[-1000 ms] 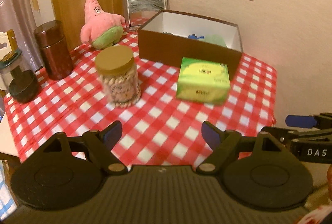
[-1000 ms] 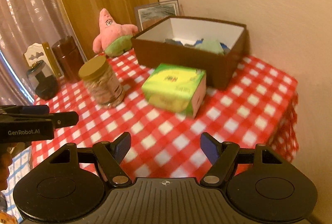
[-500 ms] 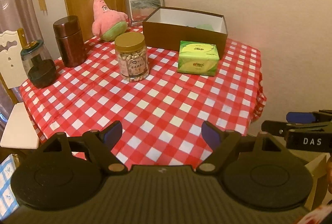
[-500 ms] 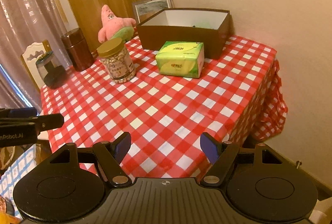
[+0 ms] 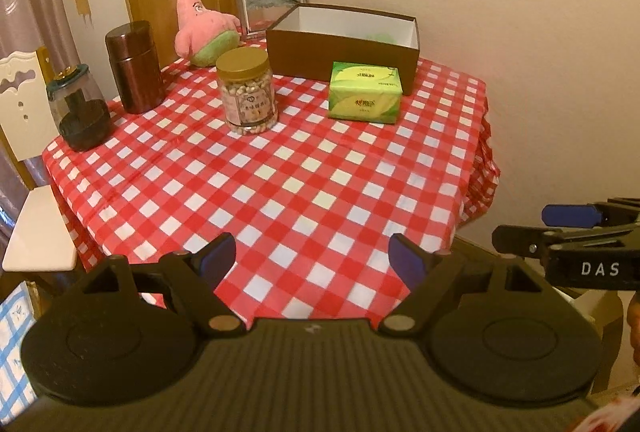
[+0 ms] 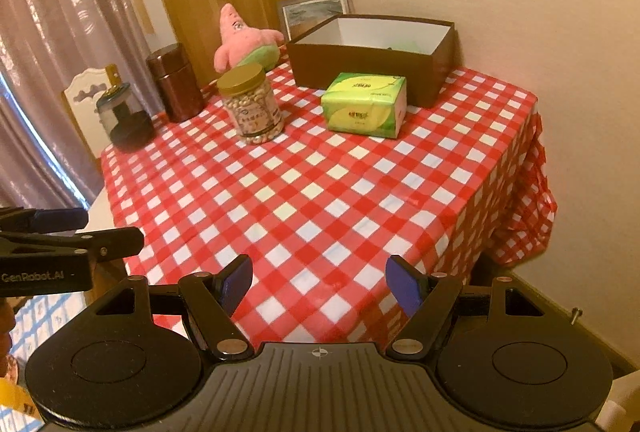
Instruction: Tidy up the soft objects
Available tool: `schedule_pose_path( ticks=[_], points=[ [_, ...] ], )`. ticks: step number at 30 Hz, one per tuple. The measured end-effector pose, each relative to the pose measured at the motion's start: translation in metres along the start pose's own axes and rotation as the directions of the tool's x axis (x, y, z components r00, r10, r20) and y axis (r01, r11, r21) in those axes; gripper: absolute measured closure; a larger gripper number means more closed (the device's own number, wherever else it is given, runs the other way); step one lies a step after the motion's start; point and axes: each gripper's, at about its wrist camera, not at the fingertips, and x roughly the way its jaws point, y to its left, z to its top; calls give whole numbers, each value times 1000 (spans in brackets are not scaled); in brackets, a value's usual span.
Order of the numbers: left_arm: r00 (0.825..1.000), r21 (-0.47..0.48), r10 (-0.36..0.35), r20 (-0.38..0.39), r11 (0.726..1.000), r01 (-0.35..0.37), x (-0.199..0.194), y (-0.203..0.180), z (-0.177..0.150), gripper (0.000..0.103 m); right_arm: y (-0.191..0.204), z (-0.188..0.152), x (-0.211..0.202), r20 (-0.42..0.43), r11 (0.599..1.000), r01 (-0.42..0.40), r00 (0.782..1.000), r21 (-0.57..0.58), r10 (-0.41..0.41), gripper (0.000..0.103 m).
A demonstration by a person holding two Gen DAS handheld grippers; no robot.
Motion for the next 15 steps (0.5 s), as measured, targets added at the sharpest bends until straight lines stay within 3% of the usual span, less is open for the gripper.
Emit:
schedule_pose_path(
  ticks=[15],
  points=[
    [1000, -4, 4, -2, 1000, -4, -20, -19, -14, 21, -2, -13, -23, -6, 1000, -12, 1000, -13, 12, 30]
  ],
)
